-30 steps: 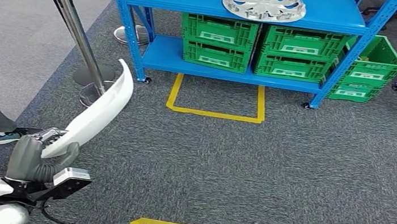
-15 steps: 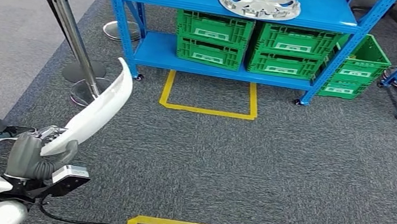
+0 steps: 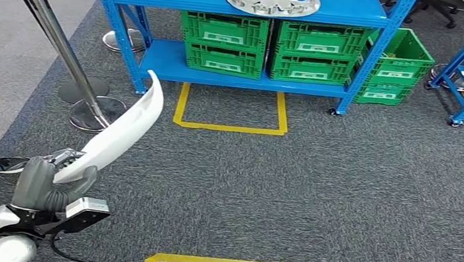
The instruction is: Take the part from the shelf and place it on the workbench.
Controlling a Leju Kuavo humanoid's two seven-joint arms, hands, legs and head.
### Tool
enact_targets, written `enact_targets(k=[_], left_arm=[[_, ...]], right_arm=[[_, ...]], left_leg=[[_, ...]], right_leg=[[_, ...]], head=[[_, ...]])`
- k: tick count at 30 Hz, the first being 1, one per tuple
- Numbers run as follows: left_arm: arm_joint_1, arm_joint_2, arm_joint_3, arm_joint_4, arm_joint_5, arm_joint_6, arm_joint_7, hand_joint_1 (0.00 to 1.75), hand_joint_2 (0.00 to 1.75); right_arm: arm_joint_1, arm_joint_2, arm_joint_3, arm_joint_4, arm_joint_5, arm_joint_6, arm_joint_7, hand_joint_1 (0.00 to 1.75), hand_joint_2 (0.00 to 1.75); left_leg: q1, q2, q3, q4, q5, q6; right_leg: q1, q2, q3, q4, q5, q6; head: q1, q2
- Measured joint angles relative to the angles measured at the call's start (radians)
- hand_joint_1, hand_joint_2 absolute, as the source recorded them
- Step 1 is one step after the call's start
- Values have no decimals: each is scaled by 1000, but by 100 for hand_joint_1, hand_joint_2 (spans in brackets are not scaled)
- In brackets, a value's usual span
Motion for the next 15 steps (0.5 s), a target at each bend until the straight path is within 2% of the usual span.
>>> enact_targets(k=[1, 2, 3, 4, 6, 7, 11, 13, 15], left_arm=[[1, 0, 0, 2, 0, -2, -1, 175, 175], [1, 0, 0, 4, 0, -3, -3, 175, 175], [1, 0, 1, 4, 0, -4, -3, 175, 175], [1, 0, 1, 5, 0, -4, -4, 175, 175], [0, 0, 1, 5, 0, -4, -5, 175, 175], [0, 0, 1, 5, 0, -4, -5, 175, 175], [0, 0, 1, 5, 0, -4, -5, 175, 175], [-1, 0, 1, 5, 0, -6, -6, 175, 175], [-1, -1, 2, 6, 0, -10, -8, 175, 175]], right_arm=[[2, 1, -5, -3, 4, 1, 2, 0, 0], [5, 3, -10, -6, 8, 1, 4, 0, 0], [7, 5, -14, -8, 11, 1, 6, 0, 0], [9, 8, -18, -11, 14, 2, 8, 0, 0], [11, 12, -22, -16, 17, 2, 11, 0, 0], [11, 13, -23, -17, 18, 3, 13, 0, 0], [11, 13, -24, -19, 20, 3, 14, 0, 0], [17, 16, -40, -30, 37, 7, 23, 0, 0], [26, 23, -62, -46, 60, 13, 35, 0, 0]], left_leg=[[0, 0, -14, 33, -5, -1], [0, -1, -11, 29, 11, 0], [1, -2, 10, -14, 43, 1], [1, -8, 43, -80, 81, 5], [2, -24, 95, -188, 128, 11], [2, -30, 106, -211, 133, 12], [2, -35, 110, -220, 128, 13], [2, -30, 111, -234, 126, 23], [4, -18, 108, -244, 128, 40]], right_leg=[[0, 5, -1, 1, 0, 0], [0, 9, -1, 2, 0, 0], [0, 15, 0, 3, 0, 0], [0, 21, 0, 5, -1, 2], [1, 29, 0, 8, -2, 5], [1, 31, -1, 9, -3, 6], [4, 33, -3, 12, -4, 9], [4, 36, -14, 18, -5, 22], [-1, 26, -46, 64, -35, 40]], head=[[0, 0], [0, 0], [0, 0], [0, 0], [0, 0], [1, 0], [1, 0], [1, 0], [6, 0]])
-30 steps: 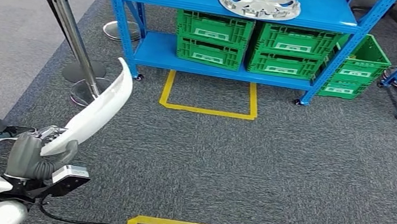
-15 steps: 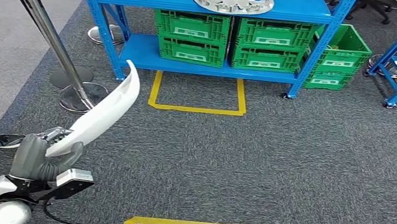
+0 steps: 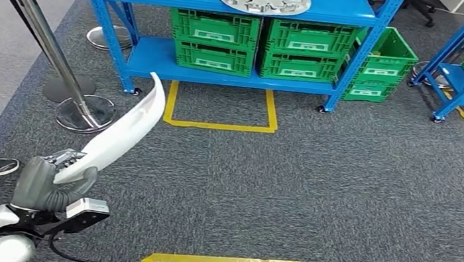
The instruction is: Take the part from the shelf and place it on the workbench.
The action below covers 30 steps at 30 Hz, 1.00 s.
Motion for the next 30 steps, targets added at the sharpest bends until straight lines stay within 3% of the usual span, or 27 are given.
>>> enact_targets(k=[3, 4, 5, 6, 8, 10, 13, 15, 18, 19, 20, 21, 24, 26, 28, 30], left_arm=[[1, 0, 1, 0, 0, -1, -1, 175, 175], [1, 0, 1, 0, 0, -1, -1, 175, 175], [1, -1, 1, 1, 0, -2, -1, 175, 175], [1, -1, 1, 1, 0, -2, -2, 175, 175], [0, -3, 1, 1, 0, -2, -2, 175, 175], [-1, -5, 2, 1, -1, -3, -3, 175, 175], [-2, -6, 1, 1, -2, -4, -5, 175, 175], [-2, -7, 0, 1, -4, -5, -6, 175, 175], [-1, -7, 0, 2, -4, -6, -6, 175, 175], [0, -7, 1, 3, -4, -7, -6, 175, 175], [1, -7, 1, 4, -4, -9, -6, 175, 175], [1, -7, 1, 4, -4, -10, -6, 175, 175], [0, -6, 1, 4, -4, -15, -6, 175, 175], [0, -6, 1, 4, -4, -18, -5, 175, 175], [0, -6, 1, 4, -3, -18, -5, 175, 175], [-1, -7, 1, 4, -3, -19, -5, 175, 175]], right_arm=[[3, 5, -16, -12, 9, 4, 4, 0, 0], [4, 6, -20, -14, 10, 4, 4, 0, 0], [6, 6, -24, -16, 12, 5, 5, 0, 0], [7, 7, -29, -18, 16, 6, 6, 0, 0], [8, 8, -39, -25, 27, 8, 8, 0, 0], [5, 10, -47, -30, 34, 9, 11, 0, 0], [8, 16, -59, -35, 45, 11, 14, 0, 0], [11, 21, -69, -40, 55, 14, 15, 0, 0], [11, 26, -83, -47, 67, 18, 16, 0, 0], [12, 28, -87, -49, 72, 20, 17, 0, 0], [14, 29, -92, -51, 76, 23, 18, 0, 0], [16, 32, -96, -53, 81, 25, 20, 0, 0], [19, 41, -109, -63, 95, 30, 22, 0, 0], [20, 45, -117, -69, 101, 33, 23, 0, 0], [23, 47, -124, -73, 104, 35, 24, 0, 0], [24, 48, -130, -76, 105, 35, 24, 0, 0]], left_leg=[[0, 18, -5, -2, 4, 9], [-1, 23, -5, -2, 4, 10], [-1, 28, -5, -2, 4, 10], [-1, 32, -4, -2, 4, 9], [-4, 39, -2, -1, 3, 6], [-8, 45, -2, 1, 2, -2], [-8, 53, -1, 3, 1, -20], [-5, 42, -13, 39, -31, -32], [-2, 21, -84, 213, -128, -41], [-2, 19, -103, 261, -143, -42], [-2, 18, -109, 276, -138, -41], [-2, 17, -97, 253, -114, -38], [-4, -3, -4, 65, -24, -21], [-7, -14, 23, 2, -13, -13], [-7, -8, 22, -7, -9, -7], [-3, 1, 22, -17, 0, 4]], right_leg=[[-4, -19, -90, 192, -92, 13], [-4, -20, -108, 233, -103, 15], [-4, -20, -107, 236, -94, 16], [-4, -22, -87, 198, -67, 14], [-1, -37, -13, 58, -3, 8], [3, -52, 37, -37, 21, -1], [5, -47, 41, -54, 22, -17], [1, -39, 45, -60, 28, -31], [0, -26, 45, -61, 34, -41], [1, -21, 44, -61, 35, -42], [2, -16, 44, -60, 35, -42], [3, -10, 44, -59, 35, -42], [7, 7, 45, -56, 36, -38], [8, 14, 38, -54, 38, -28], [5, 19, 30, -54, 42, -16], [5, 9, 12, -25, 21, -6]], head=[[6, 0], [6, 0], [6, 0], [6, 0], [6, 0], [5, 0], [5, 0], [3, 0], [2, 0], [2, 0], [2, 0], [2, 0], [2, 0], [2, 0], [2, 0], [6, 0]])
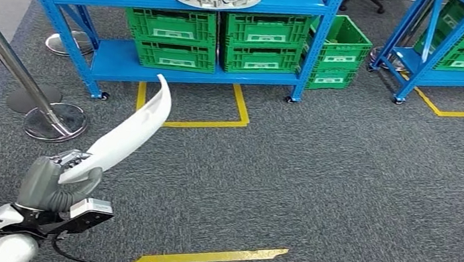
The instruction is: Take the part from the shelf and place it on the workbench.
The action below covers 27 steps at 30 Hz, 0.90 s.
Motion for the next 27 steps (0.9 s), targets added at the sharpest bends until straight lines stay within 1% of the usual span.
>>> enact_targets(k=[1, 3, 4, 5, 6, 7, 8, 9, 10, 11, 12, 14, 15, 16, 17, 18, 19, 20, 21, 22, 23, 24, 25, 26, 27], left_arm=[[0, 0, 0, 0, 0, 0, 0, 175, 175], [1, 0, 2, 0, 0, 0, 0, 175, 175], [1, 0, 2, 0, 0, -1, 0, 175, 175], [2, 0, 2, 0, 0, -1, 1, 175, 175], [2, 0, 2, 1, 0, -2, 1, 175, 175], [2, 0, 2, 1, 0, -2, 1, 175, 175], [1, 0, 2, 1, 0, -2, 1, 175, 175], [1, 0, 2, 1, 0, -2, 1, 175, 175], [1, 0, 3, 1, 0, -2, 1, 175, 175], [1, 0, 3, 1, 0, -2, 2, 175, 175], [1, 0, 3, 1, 0, -2, 2, 175, 175], [0, -1, 2, 1, 0, -2, 2, 175, 175], [0, -1, 2, 1, 0, -2, 2, 175, 175], [0, -2, 2, 1, 0, -2, 2, 175, 175], [1, -1, 2, 1, 0, -2, 2, 175, 175], [1, -1, 2, 1, 0, -2, 2, 175, 175], [2, -1, 2, 1, 0, -2, 2, 175, 175], [3, -1, 2, 1, 0, -2, 2, 175, 175], [3, -1, 1, 1, 0, -2, 2, 175, 175], [3, -1, 1, 1, 0, -2, 2, 175, 175], [3, -1, 1, 1, 0, -2, 2, 175, 175], [3, -1, 2, 1, 0, -2, 2, 175, 175], [3, -1, 2, 1, -1, -2, 2, 175, 175], [3, 0, 2, 1, -1, -2, 2, 175, 175], [3, 0, 2, 1, -1, -2, 2, 175, 175]], right_arm=[[0, 0, -2, -2, 1, 1, 0, 0, 0], [-1, 2, -4, -4, 2, 2, 1, 0, 0], [0, 2, -4, -4, 2, 2, 1, 0, 0], [1, 2, -5, -5, 3, 2, 1, 0, 0], [2, 2, -6, -6, 4, 2, 1, 0, 0], [3, 2, -7, -6, 4, 2, 1, 0, 0], [3, 2, -9, -8, 5, 2, 1, 0, 0], [1, 2, -11, -9, 7, 3, 2, 0, 0], [0, 2, -12, -10, 10, 4, 2, 0, 0], [-2, 3, -14, -12, 13, 5, 2, 0, 0], [-2, 3, -17, -12, 18, 7, 2, 0, 0], [0, 5, -24, -13, 27, 9, 2, 0, 0], [1, 6, -28, -14, 32, 10, 2, 0, 0], [0, 7, -31, -14, 37, 11, 1, 0, 0], [-1, 8, -35, -15, 42, 12, 0, 0, 0], [-2, 8, -39, -15, 47, 12, -1, 0, 0], [-2, 9, -43, -15, 50, 13, -2, 0, 0], [-2, 9, -47, -15, 53, 13, -2, 0, 0], [-2, 10, -49, -15, 55, 14, -2, 0, 0], [-2, 11, -51, -15, 56, 14, -2, 0, 0], [-3, 12, -53, -16, 57, 14, -3, 0, 0], [-3, 14, -54, -16, 58, 15, -3, 0, 0], [-4, 16, -54, -16, 59, 15, -3, 0, 0], [-6, 18, -56, -17, 60, 15, -4, 0, 0], [-5, 19, -57, -18, 61, 16, -4, 0, 0]], left_leg=[[2, 6, -1, -5, 4, 5], [2, 18, -6, -5, 6, 8], [2, 23, -8, -4, 7, 8], [2, 28, -9, -4, 8, 8], [2, 32, -10, -4, 8, 7], [3, 37, -9, -3, 8, 4], [3, 41, -8, -2, 8, 1], [1, 44, -9, 1, 6, -5], [-1, 47, -9, 3, 5, -12], [-3, 50, -9, 4, 5, -19], [-3, 52, -10, 4, 6, -25], [0, 54, -8, 6, 3, -38], [2, 49, -14, 20, -11, -43], [3, 40, -27, 54, -36, -48], [4, 29, -50, 111, -71, -51], [4, 22, -80, 181, -108, -52], [4, 18, -108, 244, -135, -52], [4, 17, -126, 284, -143, -51], [3, 16, -127, 285, -129, -47], [2, 13, -113, 251, -100, -42], [1, 6, -83, 187, -58, -35], [0, -10, -54, 122, -27, -26], [0, -26, -30, 67, -7, -19], [-1, -38, -16, 32, 2, -15], [-3, -45, -13, 20, -2, -13]], right_leg=[[-1, -9, -22, 43, -26, 4], [-4, -23, -82, 174, -93, 13], [-7, -26, -107, 229, -113, 16], [-9, -28, -117, 253, -116, 20], [-11, -30, -106, 238, -99, 22], [-13, -34, -75, 183, -68, 23], [-15, -44, -33, 109, -36, 24], [-15, -53, 3, 40, -15, 22], [-15, -59, 30, -8, -2, 18], [-13, -62, 39, -30, -1, 12], [-10, -59, 38, -33, -2, 5], [-9, -52, 35, -34, 1, -10], [-10, -48, 38, -36, 4, -18], [-12, -44, 40, -38, 7, -24], [-12, -40, 41, -38, 9, -28], [-11, -35, 40, -38, 10, -30], [-9, -29, 39, -38, 11, -31], [-7, -23, 38, -37, 11, -31], [-5, -15, 39, -37, 11, -32], [-3, -7, 40, -37, 11, -32], [-1, 1, 42, -37, 11, -31], [0, 9, 42, -36, 10, -31], [2, 16, 40, -34, 10, -29], [1, 23, 35, -33, 11, -26], [-1, 29, 29, -31, 13, -21]], head=[[2, 0], [6, 0], [6, 0], [7, 0], [7, 0], [7, 0], [7, 0], [7, 0], [6, 0], [5, 0], [3, 0], [3, 0], [2, 0], [1, 0], [0, 0], [-1, 0], [-1, 0], [0, 0], [0, 0], [0, 0], [0, 0], [1, 0], [2, 0], [3, 0], [4, 0]])
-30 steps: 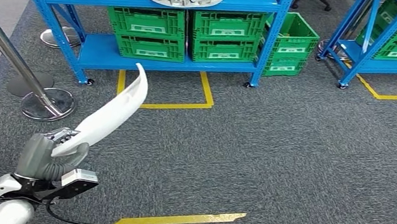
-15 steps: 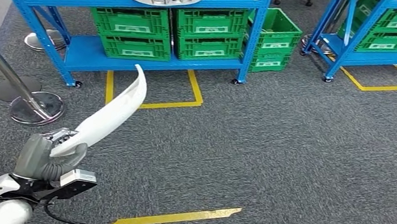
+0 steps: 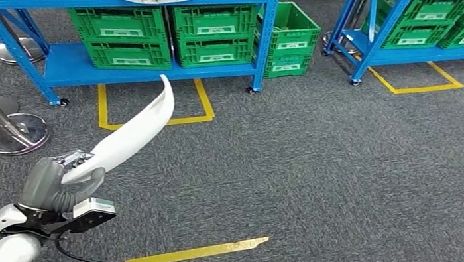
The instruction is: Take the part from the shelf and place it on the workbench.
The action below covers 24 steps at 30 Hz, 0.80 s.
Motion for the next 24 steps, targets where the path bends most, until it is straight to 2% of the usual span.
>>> enact_targets(k=[2, 4, 6, 7, 8, 9, 10, 12, 13, 14, 15, 17, 19, 20, 22, 23, 24], left_arm=[[-1, 0, 0, 0, -1, 0, 0, 175, 175], [-1, 0, 0, 0, -2, 0, 0, 175, 175], [0, 0, 1, 0, -3, 0, 0, 175, 175], [0, 0, 2, 0, -3, 0, 0, 175, 175], [1, 0, 2, 0, -3, 0, 0, 175, 175], [1, 0, 2, 0, -3, 0, 0, 175, 175], [1, 0, 2, 0, -3, 0, 0, 175, 175], [1, 0, 2, 0, -3, 0, 0, 175, 175], [1, 0, 2, 0, -3, 0, 0, 175, 175], [1, 0, 3, 0, -3, 0, 0, 175, 175], [0, 0, 3, 0, -3, 0, 0, 175, 175], [0, 0, 3, 0, -4, 0, 1, 175, 175], [-1, 0, 2, 0, -5, 0, 1, 175, 175], [-1, 0, 3, 0, -6, 0, 1, 175, 175], [0, 1, 4, 0, -6, 0, 2, 175, 175], [2, 1, 4, 0, -6, 0, 3, 175, 175], [3, 1, 5, 0, -6, 0, 3, 175, 175]], right_arm=[[2, 1, -4, -1, 3, 1, 0, 0, 0], [4, 2, -8, -2, 7, 2, -1, 0, 0], [0, 3, -12, -2, 12, 4, -1, 0, 0], [-2, 3, -13, -2, 14, 5, -1, 0, 0], [-1, 4, -15, -3, 16, 6, -1, 0, 0], [0, 4, -17, -3, 17, 6, -1, 0, 0], [1, 4, -19, -3, 19, 6, -1, 0, 0], [2, 4, -22, -3, 21, 7, -1, 0, 0], [0, 4, -24, -3, 23, 8, -2, 0, 0], [-3, 4, -26, -3, 24, 9, -2, 0, 0], [-4, 4, -28, -3, 26, 10, -2, 0, 0], [-3, 4, -32, -4, 28, 10, -3, 0, 0], [-1, 6, -35, -4, 29, 10, -3, 0, 0], [-1, 7, -36, -4, 30, 10, -3, 0, 0], [-3, 8, -37, -4, 31, 10, -3, 0, 0], [-3, 8, -38, -4, 31, 10, -3, 0, 0], [-3, 8, -38, -4, 31, 10, -3, 0, 0]], left_leg=[[0, 10, -1, -11, 2, 3], [4, 26, 4, -21, 6, 12], [4, 45, 5, -25, 7, 18], [3, 54, 4, -24, 6, 20], [2, 63, 4, -24, 6, 20], [2, 71, 4, -23, 5, 20], [1, 78, 5, -23, 4, 20], [0, 91, 10, -23, 1, 16], [-2, 98, 11, -22, -1, 13], [-4, 104, 12, -21, -3, 9], [-6, 110, 12, -20, -3, 5], [-8, 122, 13, -21, -4, -5], [-5, 109, 9, -3, -23, -15], [-3, 94, -6, 33, -48, -20], [2, 67, -63, 160, -114, -27], [4, 62, -91, 220, -135, -30], [6, 60, -109, 254, -137, -32]], right_leg=[[-4, 8, -10, 1, 2, 13], [-3, -16, -29, 31, -20, 23], [-4, -50, -85, 141, -77, 32], [-6, -56, -120, 210, -105, 36], [-7, -58, -147, 264, -121, 39], [-7, -59, -157, 283, -118, 41], [-7, -61, -146, 261, -95, 41], [-5, -80, -75, 122, -28, 35], [-1, -94, -39, 55, -6, 29], [2, -104, -14, 11, 5, 23], [5, -108, -5, -6, 4, 18], [6, -96, -4, -10, 7, 8], [1, -84, -1, -18, 13, -4], [-2, -78, 1, -23, 17, -9], [-4, -63, 0, -24, 19, -15], [-4, -55, -1, -23, 19, -15], [-4, -47, -1, -22, 18, -15]], head=[[0, 0], [5, 0], [11, 0], [13, 0], [12, 0], [13, 0], [13, 0], [13, 0], [12, 0], [12, 0], [11, 0], [11, 0], [10, 0], [8, 0], [4, 0], [3, 0], [3, 0]])
